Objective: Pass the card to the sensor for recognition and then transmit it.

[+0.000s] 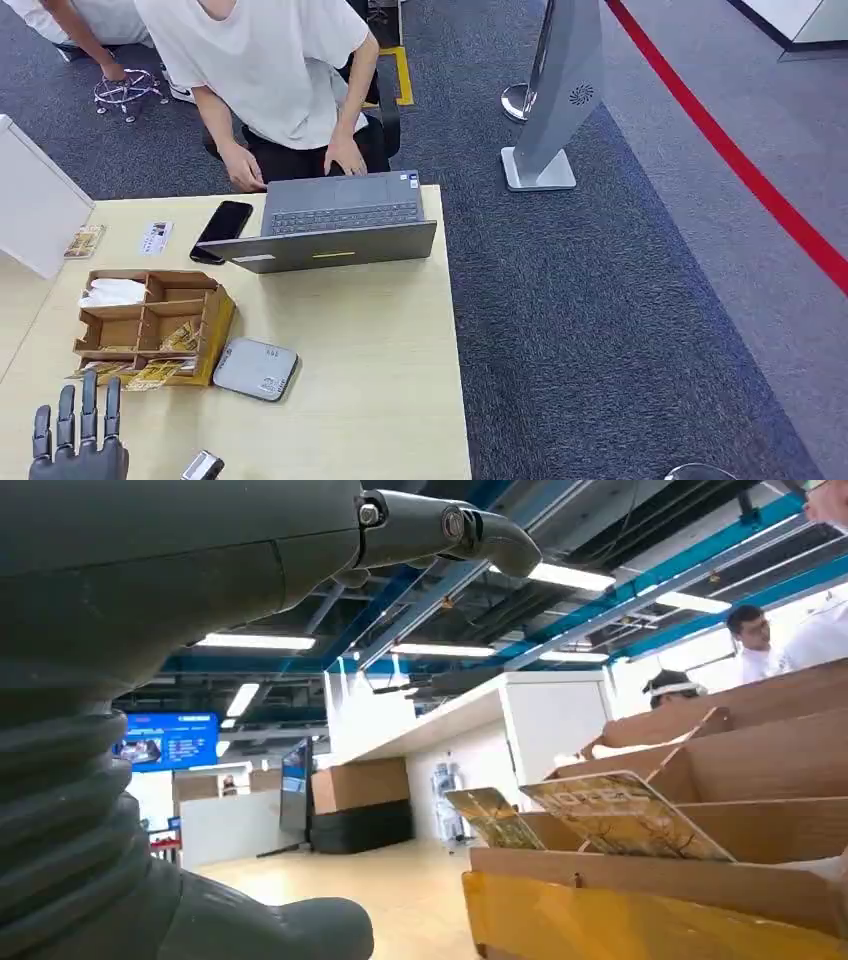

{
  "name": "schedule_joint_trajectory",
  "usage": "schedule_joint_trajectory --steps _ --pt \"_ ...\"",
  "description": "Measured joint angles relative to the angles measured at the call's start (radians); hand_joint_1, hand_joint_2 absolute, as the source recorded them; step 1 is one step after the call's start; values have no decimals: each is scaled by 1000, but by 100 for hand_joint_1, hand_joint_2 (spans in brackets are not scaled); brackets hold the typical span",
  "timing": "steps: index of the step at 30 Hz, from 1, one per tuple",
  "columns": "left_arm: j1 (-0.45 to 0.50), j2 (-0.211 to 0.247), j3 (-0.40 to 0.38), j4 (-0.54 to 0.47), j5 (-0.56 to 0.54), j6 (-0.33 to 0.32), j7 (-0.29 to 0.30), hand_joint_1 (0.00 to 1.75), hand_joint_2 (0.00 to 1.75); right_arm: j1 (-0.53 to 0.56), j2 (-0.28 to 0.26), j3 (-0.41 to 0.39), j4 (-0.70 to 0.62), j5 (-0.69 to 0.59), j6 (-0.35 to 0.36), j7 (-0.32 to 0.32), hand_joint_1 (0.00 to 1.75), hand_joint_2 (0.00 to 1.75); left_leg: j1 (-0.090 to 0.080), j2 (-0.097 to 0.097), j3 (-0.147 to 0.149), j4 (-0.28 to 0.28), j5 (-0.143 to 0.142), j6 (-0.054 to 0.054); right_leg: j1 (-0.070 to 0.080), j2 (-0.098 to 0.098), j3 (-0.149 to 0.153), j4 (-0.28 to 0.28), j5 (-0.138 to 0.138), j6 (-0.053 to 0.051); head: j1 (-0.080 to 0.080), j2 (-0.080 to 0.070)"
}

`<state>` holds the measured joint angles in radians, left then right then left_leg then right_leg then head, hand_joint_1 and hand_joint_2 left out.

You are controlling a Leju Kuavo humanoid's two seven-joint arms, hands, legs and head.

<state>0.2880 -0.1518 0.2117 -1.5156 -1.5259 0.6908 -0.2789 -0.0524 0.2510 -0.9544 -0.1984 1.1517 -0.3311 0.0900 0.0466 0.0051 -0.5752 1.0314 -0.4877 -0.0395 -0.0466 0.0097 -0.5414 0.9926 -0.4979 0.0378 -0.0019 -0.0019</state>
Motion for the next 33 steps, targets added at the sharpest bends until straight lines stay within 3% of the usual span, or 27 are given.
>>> schedule_joint_trajectory --steps 10,20,33 --pt "-69 -53 146 68 19 0 -163 0 175 0 0 0 0 8 2 0 0 175 0 0 0 0 0 0 0 0 0 0 0 0 0 0" --pt "-138 -99 257 117 14 0 -218 0 175 0 0 0 0 21 6 0 0 175 0 0 0 0 0 0 0 0 0 0 0 0 0 0" --pt "-190 -114 328 152 19 0 -250 0 175 0 0 0 0 38 7 0 0 175 0 0 0 0 0 0 0 0 1 0 0 0 0 0"
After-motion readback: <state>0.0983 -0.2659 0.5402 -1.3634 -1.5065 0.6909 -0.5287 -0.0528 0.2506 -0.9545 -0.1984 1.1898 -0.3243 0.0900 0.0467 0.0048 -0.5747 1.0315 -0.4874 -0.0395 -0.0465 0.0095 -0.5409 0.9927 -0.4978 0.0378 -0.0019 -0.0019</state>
